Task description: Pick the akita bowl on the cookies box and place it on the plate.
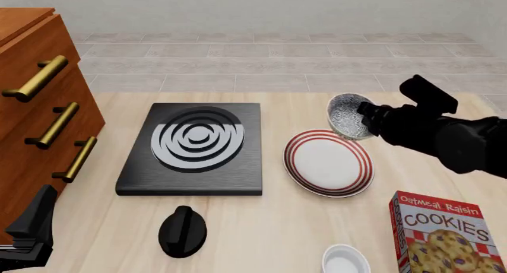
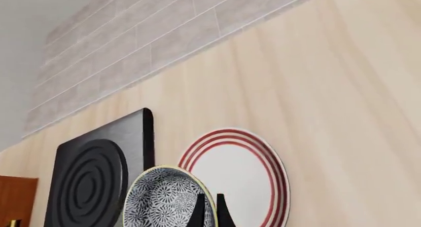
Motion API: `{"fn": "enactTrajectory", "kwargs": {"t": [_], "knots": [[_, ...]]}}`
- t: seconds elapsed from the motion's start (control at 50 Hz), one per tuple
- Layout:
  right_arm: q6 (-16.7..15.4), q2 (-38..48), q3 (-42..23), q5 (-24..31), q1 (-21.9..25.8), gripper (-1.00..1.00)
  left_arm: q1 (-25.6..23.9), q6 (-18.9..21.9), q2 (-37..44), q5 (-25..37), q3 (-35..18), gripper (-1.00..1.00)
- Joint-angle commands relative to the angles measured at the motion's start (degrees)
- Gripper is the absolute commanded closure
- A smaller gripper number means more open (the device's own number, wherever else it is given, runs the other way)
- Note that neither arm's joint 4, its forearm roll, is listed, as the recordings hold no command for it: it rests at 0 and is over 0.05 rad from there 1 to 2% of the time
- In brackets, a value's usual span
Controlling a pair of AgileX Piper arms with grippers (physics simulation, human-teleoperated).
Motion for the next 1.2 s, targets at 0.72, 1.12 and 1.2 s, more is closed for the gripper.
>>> {"fn": "enactTrajectory", "kwargs": {"t": [0.72,1.12,1.2], "knots": [[-1.74,5.35,-3.54,-0.61,-2.5,1.0,0.0,0.0,0.0,0.0,0.0,-1.0],[-2.71,8.08,-5.14,-0.6,-2.94,1.0,0.0,0.0,0.0,0.0,0.0,-1.0],[-2.98,8.65,-5.54,-0.54,-3.0,1.0,0.0,0.0,0.0,0.0,0.0,-1.0]]}}
